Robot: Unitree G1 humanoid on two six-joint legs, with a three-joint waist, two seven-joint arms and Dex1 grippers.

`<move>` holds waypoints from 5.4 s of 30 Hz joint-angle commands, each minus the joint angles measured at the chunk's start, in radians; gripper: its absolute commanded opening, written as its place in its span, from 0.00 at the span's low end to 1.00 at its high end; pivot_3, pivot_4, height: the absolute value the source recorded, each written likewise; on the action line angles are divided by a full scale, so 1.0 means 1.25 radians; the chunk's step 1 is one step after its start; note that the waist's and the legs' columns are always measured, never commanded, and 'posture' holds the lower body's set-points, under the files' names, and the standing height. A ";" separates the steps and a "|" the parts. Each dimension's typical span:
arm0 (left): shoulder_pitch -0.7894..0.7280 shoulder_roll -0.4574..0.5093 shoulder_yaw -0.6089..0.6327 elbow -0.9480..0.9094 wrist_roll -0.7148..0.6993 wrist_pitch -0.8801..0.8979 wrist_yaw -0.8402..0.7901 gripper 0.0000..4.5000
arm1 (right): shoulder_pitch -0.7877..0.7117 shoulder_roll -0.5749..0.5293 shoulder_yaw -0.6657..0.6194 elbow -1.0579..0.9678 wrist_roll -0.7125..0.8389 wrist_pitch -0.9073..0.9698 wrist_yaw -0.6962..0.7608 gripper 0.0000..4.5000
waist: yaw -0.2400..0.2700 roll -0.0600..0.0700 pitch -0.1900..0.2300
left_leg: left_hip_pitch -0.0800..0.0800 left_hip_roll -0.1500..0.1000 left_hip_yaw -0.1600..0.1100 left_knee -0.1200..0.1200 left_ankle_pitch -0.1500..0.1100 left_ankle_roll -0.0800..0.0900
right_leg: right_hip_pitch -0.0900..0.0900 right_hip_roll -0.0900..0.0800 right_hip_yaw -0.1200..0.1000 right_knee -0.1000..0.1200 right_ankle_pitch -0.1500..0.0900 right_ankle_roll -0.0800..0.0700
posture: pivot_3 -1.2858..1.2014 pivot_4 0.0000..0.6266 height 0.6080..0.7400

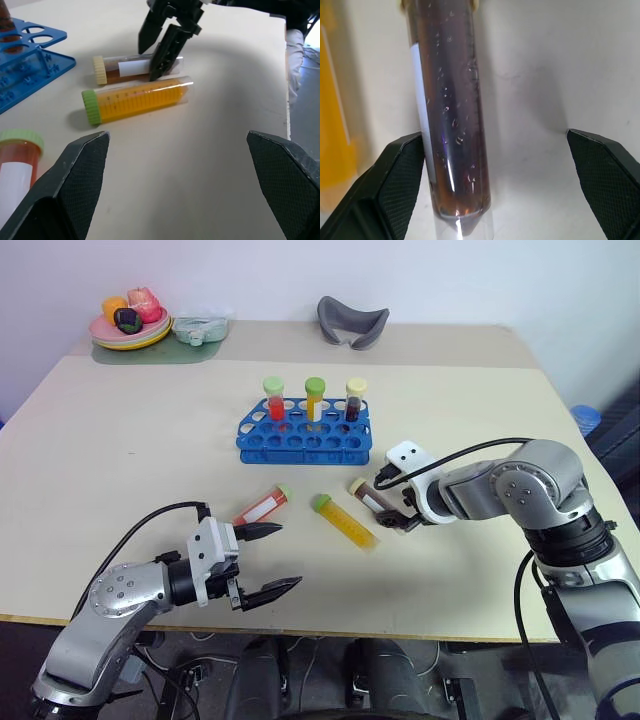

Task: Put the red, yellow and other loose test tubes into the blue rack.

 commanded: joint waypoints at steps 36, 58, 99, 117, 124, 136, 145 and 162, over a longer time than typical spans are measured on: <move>-0.019 0.003 -0.007 -0.045 -0.013 0.031 0.010 1.00 | -0.054 0.016 0.049 0.071 0.089 0.005 -0.076 0.35 | 0.000 0.000 0.000 | 0.000 0.001 0.000 0.000 0.000 0.000 | 0.000 0.000 0.000 0.000 0.000 0.000 | 0.52 0.24 0.47; -0.010 0.002 0.000 -0.017 0.004 0.001 0.001 1.00 | -0.066 0.022 0.025 0.033 0.067 0.005 -0.058 0.21 | 0.000 0.000 0.000 | 0.000 0.001 0.000 0.000 0.000 0.000 | 0.000 0.000 0.000 0.000 0.000 0.000 | 0.52 0.24 0.47; -0.196 -0.175 0.064 0.013 -0.027 0.060 0.279 1.00 | 0.168 0.490 -0.223 0.454 -0.579 -1.459 0.327 0.21 | -0.001 0.004 0.004 | -0.001 0.000 0.000 -0.002 0.003 -0.006 | 0.001 0.002 0.000 -0.006 0.002 0.001 | 0.52 0.24 0.47; -0.188 -0.170 0.062 0.016 -0.040 0.058 0.280 1.00 | 0.127 0.517 -0.273 0.664 -0.606 -1.607 0.331 0.21 | -0.001 0.004 0.004 | -0.001 0.000 0.000 0.000 0.003 -0.006 | 0.001 0.002 0.000 -0.003 0.002 0.001 | 0.52 0.24 0.47; -0.182 -0.174 0.060 0.016 -0.039 0.053 0.277 1.00 | 0.099 0.517 -0.283 0.739 -0.625 -1.663 0.319 0.21 | -0.001 0.004 0.004 | -0.001 0.000 0.000 0.001 0.003 -0.006 | 0.001 0.002 0.000 -0.002 0.002 0.001 | 0.52 0.24 0.47; -0.169 -0.176 0.059 0.021 -0.038 0.043 0.265 1.00 | 0.119 0.515 -0.290 0.769 -0.630 -1.711 0.352 0.21 | 0.000 0.004 0.004 | -0.001 -0.001 0.000 0.002 0.003 -0.006 | 0.000 0.002 0.001 0.000 0.002 0.001 | 0.52 0.24 0.47; -0.169 -0.177 0.058 0.027 -0.037 0.039 0.260 1.00 | 0.117 0.522 -0.302 0.741 -0.623 -1.711 0.364 0.98 | -0.002 0.004 0.004 | -0.001 -0.001 0.000 0.002 0.003 -0.006 | 0.000 0.002 0.001 0.000 0.002 0.001 | 0.52 0.24 0.47; -0.117 -0.117 0.121 0.021 -0.054 0.042 0.215 1.00 | 0.298 0.278 -0.355 0.079 -0.436 -1.221 0.420 0.99 | 0.001 0.004 0.004 | -0.001 -0.001 0.000 0.002 0.003 -0.005 | 0.000 0.001 0.001 0.000 0.002 0.001 | 0.52 0.24 0.47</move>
